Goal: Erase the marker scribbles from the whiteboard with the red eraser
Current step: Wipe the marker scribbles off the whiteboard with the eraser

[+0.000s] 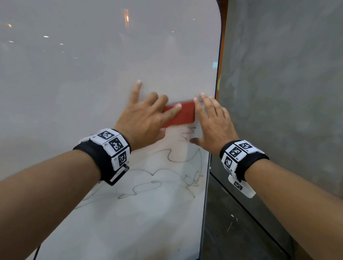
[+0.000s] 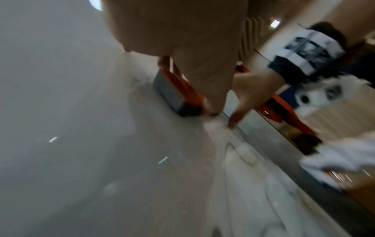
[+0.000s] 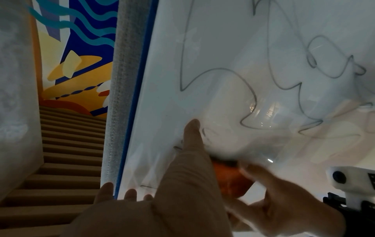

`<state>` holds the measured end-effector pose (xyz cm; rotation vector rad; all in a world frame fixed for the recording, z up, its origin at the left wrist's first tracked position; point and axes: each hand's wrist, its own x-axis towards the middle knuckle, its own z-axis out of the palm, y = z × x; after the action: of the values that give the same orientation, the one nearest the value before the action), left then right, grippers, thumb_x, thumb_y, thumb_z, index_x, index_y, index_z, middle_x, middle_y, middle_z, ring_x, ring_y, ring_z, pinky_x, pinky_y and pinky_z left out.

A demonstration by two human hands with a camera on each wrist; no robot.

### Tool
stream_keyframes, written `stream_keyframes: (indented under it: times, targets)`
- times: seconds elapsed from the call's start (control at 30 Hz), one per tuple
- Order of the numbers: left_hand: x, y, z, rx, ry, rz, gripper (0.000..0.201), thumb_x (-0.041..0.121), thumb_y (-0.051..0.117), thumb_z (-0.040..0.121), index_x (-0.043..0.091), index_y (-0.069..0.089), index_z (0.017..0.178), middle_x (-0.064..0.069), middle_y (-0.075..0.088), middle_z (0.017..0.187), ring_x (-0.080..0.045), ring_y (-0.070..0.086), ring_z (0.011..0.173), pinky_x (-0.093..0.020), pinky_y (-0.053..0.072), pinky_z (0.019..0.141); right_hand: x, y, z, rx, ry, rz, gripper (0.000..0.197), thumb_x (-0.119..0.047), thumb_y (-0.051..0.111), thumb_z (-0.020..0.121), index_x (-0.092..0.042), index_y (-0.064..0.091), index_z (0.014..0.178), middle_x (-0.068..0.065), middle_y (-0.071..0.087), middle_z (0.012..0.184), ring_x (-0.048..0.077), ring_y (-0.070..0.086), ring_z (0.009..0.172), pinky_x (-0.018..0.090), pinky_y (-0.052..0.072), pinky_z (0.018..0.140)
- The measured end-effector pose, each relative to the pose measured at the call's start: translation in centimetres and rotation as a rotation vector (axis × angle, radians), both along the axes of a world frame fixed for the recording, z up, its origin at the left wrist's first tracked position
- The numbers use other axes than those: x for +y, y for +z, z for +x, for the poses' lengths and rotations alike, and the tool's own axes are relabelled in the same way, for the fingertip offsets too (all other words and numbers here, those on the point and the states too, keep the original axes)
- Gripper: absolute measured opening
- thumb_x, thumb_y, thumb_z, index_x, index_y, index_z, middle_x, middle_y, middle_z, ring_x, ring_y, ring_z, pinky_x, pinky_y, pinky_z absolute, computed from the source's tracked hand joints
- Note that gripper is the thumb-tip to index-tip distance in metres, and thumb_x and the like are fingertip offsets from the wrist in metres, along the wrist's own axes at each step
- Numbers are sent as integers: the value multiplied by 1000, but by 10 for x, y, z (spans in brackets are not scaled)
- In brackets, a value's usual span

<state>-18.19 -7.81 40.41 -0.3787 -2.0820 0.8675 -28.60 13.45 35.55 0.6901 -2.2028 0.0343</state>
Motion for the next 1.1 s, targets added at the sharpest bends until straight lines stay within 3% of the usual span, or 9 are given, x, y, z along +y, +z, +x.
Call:
stream_keyframes:
  times: [0.13, 0.33, 0.5, 0.6, 0.67, 0.77, 0.9, 1.03, 1.1]
  targets:
    - [1, -19, 0, -153, -68, -182, 61, 30, 53, 71, 25, 60, 131, -7, 58, 104, -29, 55, 91, -73, 27, 105, 0, -1, -4, 22, 17, -22, 127, -51, 86, 59, -13, 13, 155, 14, 21, 160, 33, 27, 145, 48, 33, 113]
    - [9, -9, -8, 28, -34, 22, 68, 34, 67, 72, 25, 54, 138, -10, 57, 112, -32, 54, 98, -72, 24, 107, 1, 1, -4, 13, 36, -21, 135, -58, 87, 55, -16, 6, 155, 13, 19, 160, 33, 25, 145, 48, 28, 115]
    - [12, -22, -14, -95, -124, -149, 56, 27, 53, 72, 24, 61, 128, -7, 56, 102, -28, 54, 89, -72, 27, 104, 4, -2, -4, 13, 52, 19, 140, -59, 88, 50, -20, 4, 155, 17, 18, 159, 36, 23, 145, 53, 28, 115]
    - [14, -14, -17, -47, -123, -128, 58, 28, 51, 74, 25, 58, 132, -7, 56, 103, -29, 54, 92, -73, 25, 106, 5, -3, -5, 3, 39, 33, 142, -63, 87, 50, -22, 1, 155, 16, 14, 160, 35, 19, 146, 53, 25, 117]
    - [16, -8, -19, 11, -102, -68, 62, 32, 60, 75, 26, 54, 137, -8, 56, 110, -29, 53, 98, -73, 24, 106, 4, -2, -4, 3, 44, 20, 141, -67, 85, 50, -23, 2, 156, 16, 14, 160, 35, 19, 146, 53, 23, 118]
    - [19, -2, -21, 25, -104, -23, 70, 39, 74, 72, 27, 53, 138, -6, 57, 115, -29, 53, 102, -71, 26, 106, 4, -1, -2, 35, 81, -21, 126, -68, 80, 57, -18, 17, 154, 16, 25, 157, 34, 28, 142, 53, 25, 117]
    - [12, -2, -18, 25, -84, -6, 85, 51, 76, 72, 21, 44, 145, -4, 57, 121, -27, 54, 109, -68, 25, 110, -3, -2, -4, 210, 240, -38, 82, -43, 78, 71, -6, 47, 138, 12, 53, 133, 31, 49, 119, 45, 37, 104]
    - [5, 3, -9, 74, 76, 148, 123, 74, 72, 60, 10, 23, 153, -11, 38, 149, -27, 34, 139, -69, 17, 112, -5, 5, -4, 219, 296, -59, 70, -30, 77, 72, -8, 50, 133, 10, 58, 118, 31, 52, 104, 43, 43, 93]
    - [-1, 5, -4, 64, 161, 135, 129, 77, 68, 61, 6, 14, 154, -11, 25, 158, -26, 23, 147, -71, 14, 112, 1, 12, -7, 204, 241, -106, 70, -29, 79, 71, -7, 50, 132, 13, 57, 113, 33, 54, 98, 45, 45, 89]
